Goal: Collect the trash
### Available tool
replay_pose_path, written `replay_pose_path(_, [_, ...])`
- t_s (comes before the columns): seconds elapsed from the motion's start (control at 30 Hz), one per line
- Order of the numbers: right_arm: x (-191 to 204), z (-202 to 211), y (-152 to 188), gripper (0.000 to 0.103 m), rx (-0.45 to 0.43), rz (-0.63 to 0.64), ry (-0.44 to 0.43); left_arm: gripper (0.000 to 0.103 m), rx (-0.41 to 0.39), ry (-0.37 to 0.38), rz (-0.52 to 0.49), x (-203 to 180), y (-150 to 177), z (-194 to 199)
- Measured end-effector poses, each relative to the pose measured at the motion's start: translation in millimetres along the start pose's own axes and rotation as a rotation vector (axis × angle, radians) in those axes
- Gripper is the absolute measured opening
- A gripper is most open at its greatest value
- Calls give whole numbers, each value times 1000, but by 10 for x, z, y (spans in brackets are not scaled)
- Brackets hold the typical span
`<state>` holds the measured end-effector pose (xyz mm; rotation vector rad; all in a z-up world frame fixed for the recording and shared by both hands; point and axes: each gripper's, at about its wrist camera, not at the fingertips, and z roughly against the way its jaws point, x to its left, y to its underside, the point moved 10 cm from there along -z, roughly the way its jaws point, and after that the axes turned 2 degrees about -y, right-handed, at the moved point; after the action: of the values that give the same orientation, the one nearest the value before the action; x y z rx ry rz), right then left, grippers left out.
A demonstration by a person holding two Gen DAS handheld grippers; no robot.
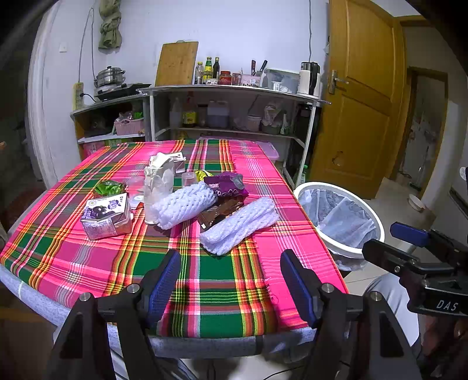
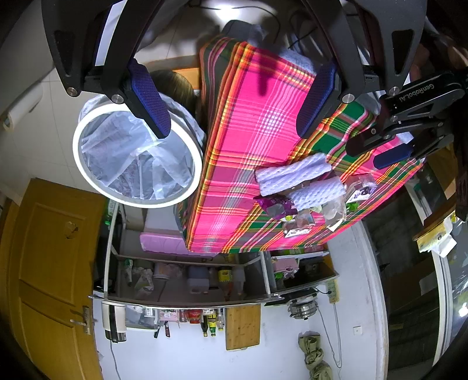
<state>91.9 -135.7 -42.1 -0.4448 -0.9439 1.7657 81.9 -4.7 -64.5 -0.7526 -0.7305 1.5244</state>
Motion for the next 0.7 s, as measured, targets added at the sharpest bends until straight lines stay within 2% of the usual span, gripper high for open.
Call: replay_pose_path(0.7, [10, -7, 15, 88, 3, -1, -1, 70, 0, 0, 2, 3, 6, -4])
